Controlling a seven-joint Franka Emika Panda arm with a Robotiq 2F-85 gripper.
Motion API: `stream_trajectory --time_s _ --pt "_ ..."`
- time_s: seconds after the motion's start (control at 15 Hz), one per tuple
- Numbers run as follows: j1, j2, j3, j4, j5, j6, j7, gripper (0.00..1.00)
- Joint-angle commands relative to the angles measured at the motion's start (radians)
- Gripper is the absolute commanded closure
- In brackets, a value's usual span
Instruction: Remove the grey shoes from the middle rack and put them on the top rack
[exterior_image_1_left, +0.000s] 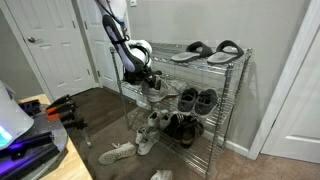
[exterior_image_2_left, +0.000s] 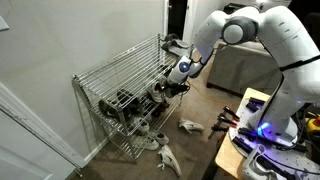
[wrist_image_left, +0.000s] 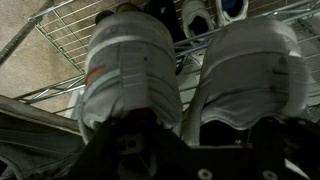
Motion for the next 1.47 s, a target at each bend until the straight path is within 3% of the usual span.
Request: stream_trajectory --time_s 0.0,0.27,0.4,0.47,0.8,1.4 --pt "0.020 0.007 -0.030 -0.032 0.075 0.027 -0.082 0.65" --pt "0.026 -0.026 -0.037 -0.061 0.088 0.033 -0.096 0.91" --pt "0.026 -0.042 -0.042 -0.078 0.087 0.024 -0.088 0.98" --pt "0.027 -0.051 -0.047 -0.088 0.086 0.022 -0.085 0.94" --pt "0.030 -0.093 -0.060 -0.142 0.075 0.016 -0.074 0.95" --pt "0.076 -0.272 -0.091 -0.376 0.059 -0.011 -0.046 0.95"
